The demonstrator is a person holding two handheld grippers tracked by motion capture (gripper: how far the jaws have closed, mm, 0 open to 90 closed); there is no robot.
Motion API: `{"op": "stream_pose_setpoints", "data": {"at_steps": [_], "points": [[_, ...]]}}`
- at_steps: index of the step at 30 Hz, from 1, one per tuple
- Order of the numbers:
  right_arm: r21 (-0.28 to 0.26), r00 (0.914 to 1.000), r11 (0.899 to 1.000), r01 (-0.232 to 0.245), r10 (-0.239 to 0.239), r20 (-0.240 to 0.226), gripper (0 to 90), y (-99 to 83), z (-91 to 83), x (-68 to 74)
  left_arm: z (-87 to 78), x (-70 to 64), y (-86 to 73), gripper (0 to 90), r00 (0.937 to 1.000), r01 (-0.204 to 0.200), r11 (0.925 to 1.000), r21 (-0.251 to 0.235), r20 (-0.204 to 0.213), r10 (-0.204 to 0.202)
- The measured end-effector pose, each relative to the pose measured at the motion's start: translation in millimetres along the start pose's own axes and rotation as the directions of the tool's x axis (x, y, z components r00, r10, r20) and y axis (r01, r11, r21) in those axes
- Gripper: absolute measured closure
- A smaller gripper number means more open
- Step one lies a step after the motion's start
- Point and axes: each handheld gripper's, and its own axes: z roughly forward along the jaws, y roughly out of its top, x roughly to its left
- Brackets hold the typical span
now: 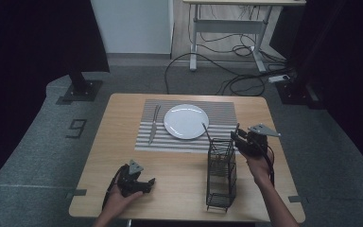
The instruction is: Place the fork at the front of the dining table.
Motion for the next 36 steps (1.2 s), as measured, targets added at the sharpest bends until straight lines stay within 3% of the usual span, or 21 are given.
{"op": "stream_pose_setpoints", "data": {"at_steps": [3, 5, 13, 19, 22, 36], "points": [[-0.009, 0.9996, 1.0, -0.006, 0.006, -0.026, 75.2, -0.3, 0.5, 0.2, 0.0, 0.0, 0.0, 14.0, 1.0, 0.0, 1.0, 0.0, 0.0, 0.0], [-0.015, 0.9996, 1.0, 0.016, -0.016, -0.022, 78.9, -0.3, -0.9, 4.1, 0.0, 0.0, 0.0, 14.0, 1.0, 0.0, 1.0, 0.0, 0.0, 0.0], [-0.04, 0.9994, 0.999, 0.023, -0.024, -0.027, 80.5, 0.0, -10.3, 9.7, 0.0, 0.0, 0.0, 14.0, 1.0, 0.0, 1.0, 0.0, 0.0, 0.0], [-0.075, 0.9963, 0.995, 0.059, -0.064, -0.057, 82.9, -1.4, -22.1, 24.7, 0.0, 0.0, 0.0, 14.0, 1.0, 0.001, 1.0, 0.0, 0.001, -0.001], [-0.074, 0.9948, 0.994, 0.077, -0.081, -0.061, 83.1, -2.1, -22.8, 28.3, 0.0, 0.0, 0.0, 14.0, 1.0, 0.001, 1.0, 0.0, 0.001, -0.001], [-0.003, 0.9936, 0.997, 0.072, -0.072, -0.086, 83.2, -7.0, -11.4, 26.5, 0.0, 0.0, 0.0, 14.0, 1.0, 0.0, 1.0, 0.0, 0.0, 0.0]]}}
